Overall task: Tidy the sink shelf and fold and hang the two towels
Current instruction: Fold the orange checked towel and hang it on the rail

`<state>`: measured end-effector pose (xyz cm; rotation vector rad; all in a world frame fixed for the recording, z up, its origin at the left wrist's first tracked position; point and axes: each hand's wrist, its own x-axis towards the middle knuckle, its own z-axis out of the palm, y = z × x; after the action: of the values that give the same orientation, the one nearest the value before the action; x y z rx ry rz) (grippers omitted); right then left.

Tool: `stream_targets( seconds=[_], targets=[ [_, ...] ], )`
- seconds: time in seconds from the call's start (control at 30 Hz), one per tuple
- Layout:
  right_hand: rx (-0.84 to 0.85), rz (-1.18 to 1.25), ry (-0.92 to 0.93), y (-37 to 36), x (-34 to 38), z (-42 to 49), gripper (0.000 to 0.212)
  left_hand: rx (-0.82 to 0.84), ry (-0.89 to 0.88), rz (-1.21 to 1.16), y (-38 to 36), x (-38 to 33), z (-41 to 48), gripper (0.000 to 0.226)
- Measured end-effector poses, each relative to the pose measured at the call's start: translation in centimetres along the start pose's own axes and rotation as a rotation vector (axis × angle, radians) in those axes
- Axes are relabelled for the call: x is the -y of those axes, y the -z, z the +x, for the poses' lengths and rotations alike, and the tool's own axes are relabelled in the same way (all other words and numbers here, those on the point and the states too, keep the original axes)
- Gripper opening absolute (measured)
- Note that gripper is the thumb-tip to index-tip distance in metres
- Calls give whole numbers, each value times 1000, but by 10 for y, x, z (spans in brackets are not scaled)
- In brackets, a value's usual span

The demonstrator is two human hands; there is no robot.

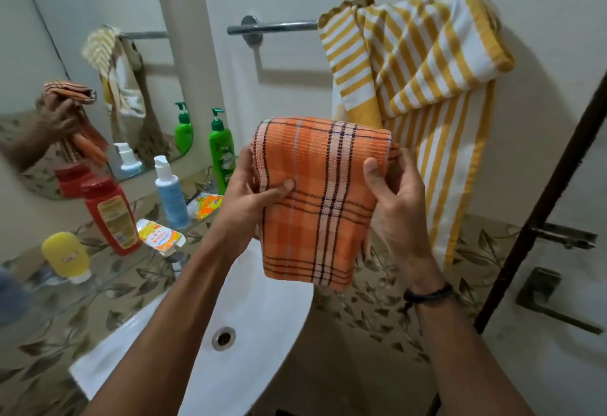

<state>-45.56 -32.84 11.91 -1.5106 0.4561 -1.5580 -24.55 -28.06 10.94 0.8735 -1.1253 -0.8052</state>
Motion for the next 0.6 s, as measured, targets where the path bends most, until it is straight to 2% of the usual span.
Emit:
stream_targets(
  seconds=[0.13,0.27,0.47,0.6],
  targets=[
    [-121,41,65,-38,4,33,31,26,-26,-125,22,-24,33,61],
    [-85,52,109,-71,-5,78,28,-6,-10,-178,48,-44,73,62],
    [-127,-12,218,-112,-3,147,51,52,-113,-64,83,-83,145,80],
    [-162,-145,419,-134,10,211,68,108,-254,68,90,-120,205,77]
  ],
)
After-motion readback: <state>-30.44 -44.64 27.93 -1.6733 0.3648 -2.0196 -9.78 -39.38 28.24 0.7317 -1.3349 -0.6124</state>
